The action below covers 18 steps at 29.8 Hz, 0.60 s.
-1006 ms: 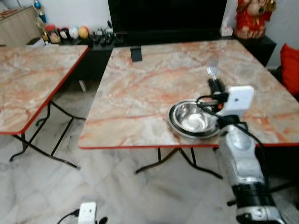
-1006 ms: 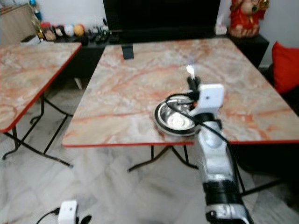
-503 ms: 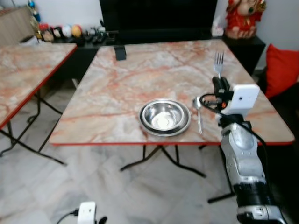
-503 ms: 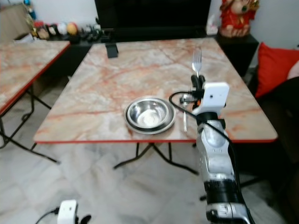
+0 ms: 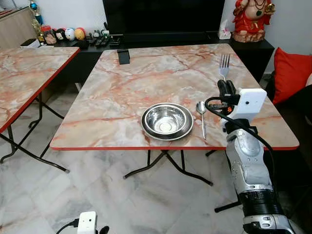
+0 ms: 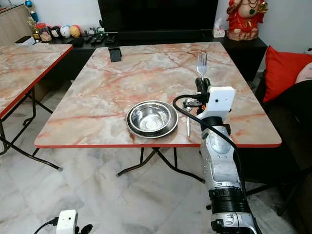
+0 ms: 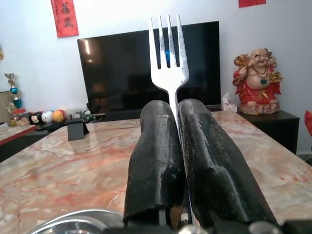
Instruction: Setting the table
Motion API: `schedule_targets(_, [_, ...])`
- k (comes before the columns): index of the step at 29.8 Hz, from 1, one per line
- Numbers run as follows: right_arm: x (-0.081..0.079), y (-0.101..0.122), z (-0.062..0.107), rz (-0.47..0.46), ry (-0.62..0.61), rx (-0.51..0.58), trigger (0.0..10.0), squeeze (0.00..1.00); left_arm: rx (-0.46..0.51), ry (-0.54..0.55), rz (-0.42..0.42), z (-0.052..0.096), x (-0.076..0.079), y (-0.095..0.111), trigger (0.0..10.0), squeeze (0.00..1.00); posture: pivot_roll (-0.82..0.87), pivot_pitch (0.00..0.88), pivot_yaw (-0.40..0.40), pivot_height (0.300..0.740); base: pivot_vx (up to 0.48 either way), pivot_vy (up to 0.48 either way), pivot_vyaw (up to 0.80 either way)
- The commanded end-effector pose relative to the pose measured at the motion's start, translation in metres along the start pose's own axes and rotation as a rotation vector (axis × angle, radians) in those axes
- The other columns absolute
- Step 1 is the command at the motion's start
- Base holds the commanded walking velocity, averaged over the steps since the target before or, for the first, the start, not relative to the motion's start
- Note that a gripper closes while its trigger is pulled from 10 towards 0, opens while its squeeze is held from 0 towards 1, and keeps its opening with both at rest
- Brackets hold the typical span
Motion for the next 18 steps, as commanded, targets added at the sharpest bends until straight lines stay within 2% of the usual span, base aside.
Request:
schedule_targets(1, [0.001, 0.005, -0.004, -0.007, -0.009, 0.017, 10.0, 0.0, -0.016, 0.02, 0.007, 0.001, -0.006, -0.002, 10.0, 0.0, -0.1, 0.0, 0.067, 0.74, 0.0, 0.0, 0.0])
schedule_targets(14, [0.011, 0.014, -0.008, 0.017, -0.038, 0.051, 10.0, 0.0, -0.048, 0.002, 0.009, 0.003, -0.005, -0.01, 10.0, 0.0, -0.11, 0.0, 0.063, 0.74, 0.0, 0.0, 0.0])
schedule_targets(18, [0.009, 0.015, -0.009, 0.013, -0.037, 0.054, 10.0, 0.0, -0.049, 0.003, 0.01, 0.003, -0.005, -0.011, 10.0, 0.0, -0.11, 0.0, 0.062, 0.74, 0.255, 0.0, 0.0])
Point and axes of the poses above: a point about 5 cm out from each wrist's last joint towards the gripper, its own z axis pointing back from the gripper into the wrist, its own y axis along the axis of the wrist's last joint, x = y × z, the point moved 3 cm from there along -z, pointing out of the wrist towards the gripper, and after that the axes turned 1 degree about z, right-handed, at the moved point
